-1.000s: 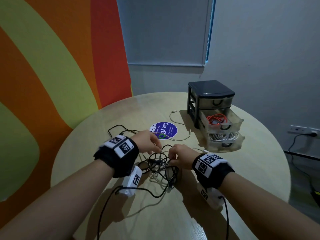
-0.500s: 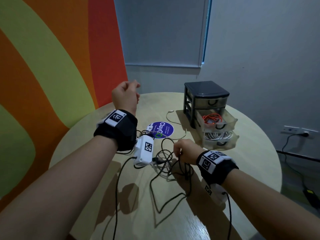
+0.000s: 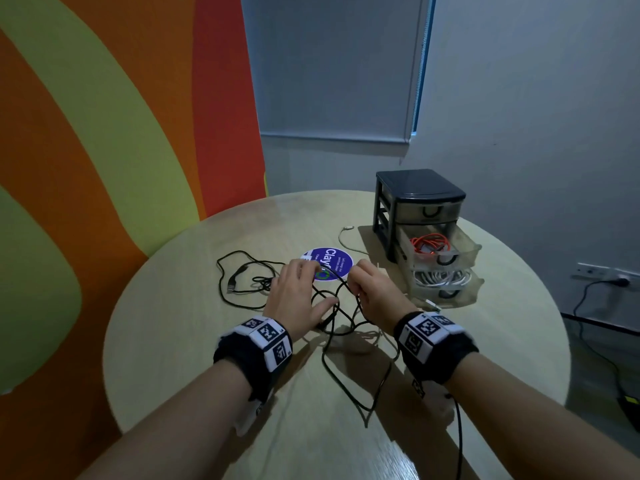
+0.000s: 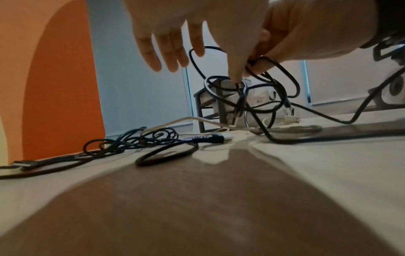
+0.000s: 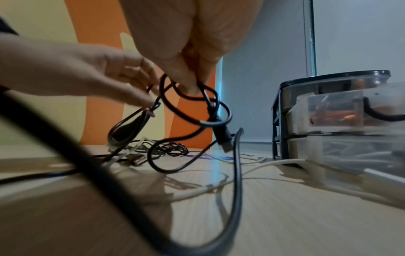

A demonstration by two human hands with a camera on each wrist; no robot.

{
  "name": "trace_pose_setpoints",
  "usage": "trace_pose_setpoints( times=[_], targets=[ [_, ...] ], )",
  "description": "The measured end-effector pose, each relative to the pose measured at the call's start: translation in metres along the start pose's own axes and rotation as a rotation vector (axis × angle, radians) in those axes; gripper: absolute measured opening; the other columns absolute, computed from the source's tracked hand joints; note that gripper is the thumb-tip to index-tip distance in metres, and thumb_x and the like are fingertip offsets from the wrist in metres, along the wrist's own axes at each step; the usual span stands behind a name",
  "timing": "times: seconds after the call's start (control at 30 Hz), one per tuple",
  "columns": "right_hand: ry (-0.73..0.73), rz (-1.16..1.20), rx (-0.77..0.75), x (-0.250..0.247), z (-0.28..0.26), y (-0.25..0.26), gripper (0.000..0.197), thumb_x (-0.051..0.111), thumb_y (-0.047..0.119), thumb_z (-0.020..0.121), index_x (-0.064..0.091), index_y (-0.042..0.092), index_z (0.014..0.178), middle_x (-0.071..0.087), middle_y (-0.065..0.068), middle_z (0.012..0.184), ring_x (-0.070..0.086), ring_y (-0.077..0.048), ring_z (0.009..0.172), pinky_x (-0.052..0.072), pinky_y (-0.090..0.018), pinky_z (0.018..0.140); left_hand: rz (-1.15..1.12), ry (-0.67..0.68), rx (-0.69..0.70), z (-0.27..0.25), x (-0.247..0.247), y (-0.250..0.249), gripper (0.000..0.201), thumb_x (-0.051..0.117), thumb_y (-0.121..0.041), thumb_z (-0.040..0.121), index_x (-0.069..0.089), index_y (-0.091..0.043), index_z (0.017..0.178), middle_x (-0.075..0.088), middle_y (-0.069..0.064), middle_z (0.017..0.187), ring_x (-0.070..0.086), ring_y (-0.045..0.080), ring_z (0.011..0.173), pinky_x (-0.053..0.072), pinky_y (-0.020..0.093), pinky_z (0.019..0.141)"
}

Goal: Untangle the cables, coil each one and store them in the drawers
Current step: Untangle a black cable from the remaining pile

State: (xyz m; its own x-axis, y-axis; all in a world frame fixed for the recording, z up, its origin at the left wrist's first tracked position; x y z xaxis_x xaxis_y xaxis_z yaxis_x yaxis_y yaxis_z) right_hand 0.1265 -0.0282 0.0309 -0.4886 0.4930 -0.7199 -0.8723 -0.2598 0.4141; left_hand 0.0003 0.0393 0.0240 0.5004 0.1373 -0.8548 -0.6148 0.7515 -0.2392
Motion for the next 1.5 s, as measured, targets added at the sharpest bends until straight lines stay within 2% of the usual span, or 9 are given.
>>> trace_pose_setpoints(
  times=[0.13, 0.27, 0.53, 0.63, 0.77, 1.0, 1.23, 1.33, 1.5],
  targets=[
    [-0.053, 0.019, -0.066, 0.002, -0.004, 0.006, 0.046, 0.039, -0.020, 0.061, 0.033, 0.023, 0.077, 0.036, 0.000, 0.080, 0.028, -0.014, 0.062, 0.032, -0.030, 0.052, 0.028, -0.012, 0.087, 0.001, 0.005, -0.007, 0.039, 0.062, -0.044, 0.084, 0.061, -0.016, 0.110, 0.050, 0.006, 0.124, 0.047, 0.022, 0.115, 0.037, 0.036, 0.093],
    [-0.012, 0.010, -0.033, 0.004, -0.008, 0.009, 0.034, 0.037, -0.018, 0.062, 0.048, 0.007, 0.083, 0.043, -0.009, 0.084, 0.038, -0.024, 0.065, 0.039, -0.040, 0.054, 0.113, -0.019, 0.130, 0.001, 0.010, -0.012, 0.024, 0.060, -0.029, 0.081, 0.069, -0.008, 0.078, 0.061, 0.010, 0.101, 0.059, 0.029, 0.095, 0.041, 0.039, 0.077],
    [-0.084, -0.344, 0.239, 0.003, -0.010, 0.001, 0.027, 0.056, -0.007, 0.073, 0.057, -0.001, 0.099, 0.055, -0.018, 0.096, 0.057, -0.039, 0.071, 0.043, -0.040, 0.058, 0.234, -0.127, -0.107, 0.010, 0.002, -0.001, 0.013, 0.071, -0.018, 0.078, 0.068, -0.007, 0.071, 0.062, 0.007, 0.073, 0.058, 0.026, 0.067, 0.041, 0.035, 0.062],
    [0.019, -0.406, 0.337, 0.005, -0.012, -0.001, 0.025, 0.050, 0.022, 0.092, 0.053, 0.005, 0.111, 0.056, -0.011, 0.106, 0.056, -0.033, 0.096, 0.041, -0.038, 0.074, 0.198, -0.087, -0.209, 0.009, -0.003, 0.002, 0.026, 0.048, -0.022, 0.096, 0.065, -0.004, 0.097, 0.063, 0.011, 0.095, 0.059, 0.030, 0.086, 0.039, 0.038, 0.074],
    [0.092, -0.466, 0.356, 0.005, -0.016, 0.004, 0.033, 0.041, 0.036, 0.097, 0.055, 0.007, 0.106, 0.056, -0.009, 0.104, 0.056, -0.029, 0.097, 0.039, -0.035, 0.071, 0.136, -0.039, -0.373, 0.007, -0.012, 0.011, 0.031, 0.027, -0.024, 0.102, 0.049, -0.006, 0.114, 0.061, 0.012, 0.109, 0.060, 0.032, 0.095, 0.040, 0.036, 0.072],
    [0.169, -0.315, 0.528, 0.013, -0.015, -0.003, 0.020, 0.031, 0.022, 0.101, 0.042, 0.007, 0.109, 0.055, -0.013, 0.113, 0.057, -0.033, 0.099, 0.038, -0.036, 0.070, 0.138, 0.082, -0.462, 0.003, -0.001, 0.017, 0.023, 0.032, -0.020, 0.100, 0.036, -0.007, 0.118, 0.060, 0.014, 0.111, 0.060, 0.032, 0.098, 0.039, 0.035, 0.068],
    [0.129, -0.254, 0.639, 0.002, -0.020, -0.014, 0.014, 0.034, 0.009, 0.098, 0.041, 0.006, 0.109, 0.057, -0.016, 0.111, 0.057, -0.033, 0.101, 0.040, -0.036, 0.074, 0.199, -0.006, -0.332, -0.002, 0.009, -0.018, 0.052, 0.043, -0.040, 0.095, 0.042, -0.003, 0.131, 0.016, 0.022, 0.153, 0.021, 0.034, 0.140, 0.030, 0.047, 0.104],
    [0.110, -0.246, 0.628, -0.002, -0.024, -0.014, 0.013, 0.034, 0.009, 0.098, 0.040, 0.006, 0.109, 0.056, -0.015, 0.111, 0.056, -0.033, 0.100, 0.037, -0.034, 0.071, 0.271, 0.143, -0.263, -0.018, 0.027, -0.024, 0.062, 0.032, -0.047, 0.096, 0.027, -0.006, 0.142, 0.001, 0.019, 0.156, 0.008, 0.031, 0.144, 0.018, 0.049, 0.111],
    [0.126, -0.305, 0.594, -0.002, -0.024, -0.013, 0.018, 0.036, 0.005, 0.096, 0.041, 0.005, 0.113, 0.050, -0.013, 0.116, 0.054, -0.032, 0.100, 0.034, -0.032, 0.070, 0.068, 0.090, -0.361, 0.006, 0.013, -0.009, 0.048, 0.027, -0.040, 0.099, 0.043, -0.009, 0.131, 0.030, 0.011, 0.148, 0.031, 0.025, 0.134, 0.028, 0.044, 0.105]
  ],
)
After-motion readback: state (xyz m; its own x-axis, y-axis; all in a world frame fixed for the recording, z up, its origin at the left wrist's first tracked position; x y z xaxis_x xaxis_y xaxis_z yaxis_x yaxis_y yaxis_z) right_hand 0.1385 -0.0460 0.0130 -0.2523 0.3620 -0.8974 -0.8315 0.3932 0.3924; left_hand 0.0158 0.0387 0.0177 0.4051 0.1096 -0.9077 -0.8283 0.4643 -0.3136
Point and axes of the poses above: each hand's wrist, its own z-axis towards the middle knuckle, its own x-axis out of the palm, y = z × x, the point moved 5 cm from there along z, towards the middle knuckle
